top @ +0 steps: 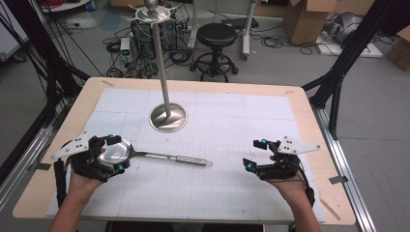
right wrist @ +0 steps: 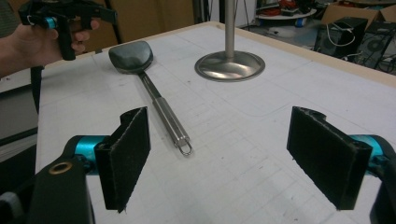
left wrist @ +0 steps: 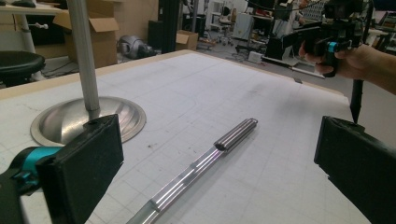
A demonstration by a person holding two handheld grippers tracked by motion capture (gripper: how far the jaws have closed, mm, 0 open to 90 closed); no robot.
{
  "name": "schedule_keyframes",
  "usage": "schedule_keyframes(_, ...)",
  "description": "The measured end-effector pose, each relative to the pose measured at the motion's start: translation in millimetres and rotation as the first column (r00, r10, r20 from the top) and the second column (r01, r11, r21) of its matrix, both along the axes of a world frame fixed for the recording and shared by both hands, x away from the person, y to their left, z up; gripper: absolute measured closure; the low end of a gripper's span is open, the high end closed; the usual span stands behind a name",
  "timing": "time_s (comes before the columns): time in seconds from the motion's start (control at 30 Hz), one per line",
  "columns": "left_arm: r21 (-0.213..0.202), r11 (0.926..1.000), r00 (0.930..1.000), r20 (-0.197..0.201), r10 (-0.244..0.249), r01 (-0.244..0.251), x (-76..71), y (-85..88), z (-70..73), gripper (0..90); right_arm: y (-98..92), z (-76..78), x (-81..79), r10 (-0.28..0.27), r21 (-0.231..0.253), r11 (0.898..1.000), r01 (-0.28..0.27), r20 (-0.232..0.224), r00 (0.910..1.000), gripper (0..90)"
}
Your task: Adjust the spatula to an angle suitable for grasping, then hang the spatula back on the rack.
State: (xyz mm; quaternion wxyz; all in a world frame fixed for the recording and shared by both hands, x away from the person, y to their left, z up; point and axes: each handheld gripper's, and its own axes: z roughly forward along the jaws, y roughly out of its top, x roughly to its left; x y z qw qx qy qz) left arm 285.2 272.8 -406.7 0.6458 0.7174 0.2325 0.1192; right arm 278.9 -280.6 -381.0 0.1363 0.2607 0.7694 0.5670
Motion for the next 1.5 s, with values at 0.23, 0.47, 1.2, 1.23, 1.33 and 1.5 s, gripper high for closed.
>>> schedule_keyframes(0.23, 0.004, 1.0, 1.0, -0.003, -0.001, 0.001, 0.9, -0.5, -0.8, 1.7, -7.6, -0.2, 0.8, -0.031, 0.01, 0.999, 0.031, 0.002, 0.9995, 19.2)
schedule_keyframes(0.47, 0.013, 0.9999, 1.0, -0.002, 0.0, 0.0, 2.3, -1.9, -1.6, 1.7, -5.8, -1.6, 2.3, -0.024, 0.005, 1.0, 0.024, -0.002, 0.9997, 19.2)
schedule_keyframes(1.2, 0.223, 0.9611, 0.9866, -0.032, -0.16, 0.163, 27.3, -65.7, 30.5, 1.7, -3.4, -1.1, 3.9, -0.029, -0.007, 1.0, 0.029, -0.005, 0.9996, 19.6)
schedule_keyframes(1.23, 0.243, 0.9549, 0.9852, -0.035, -0.168, 0.171, 29.6, -71.1, 31.4, 1.7, -3.4, -1.2, 4.1, -0.03, -0.007, 1.0, 0.03, -0.006, 0.9995, 19.6)
schedule_keyframes(1.33, 0.274, 0.9404, 0.9794, -0.062, -0.192, 0.202, 37.4, -84.0, 31.6, 1.7, -3.7, -1.1, 3.9, -0.028, -0.005, 1.0, 0.028, -0.01, 0.9995, 19.6)
schedule_keyframes(1.5, 0.335, 0.9162, 0.9755, -0.084, -0.204, 0.22, 45.5, -106.1, 30.5, 1.7, -0.3, -1.8, 3.2, -0.017, -0.016, 1.0, 0.017, -0.012, 0.9998, 19.6)
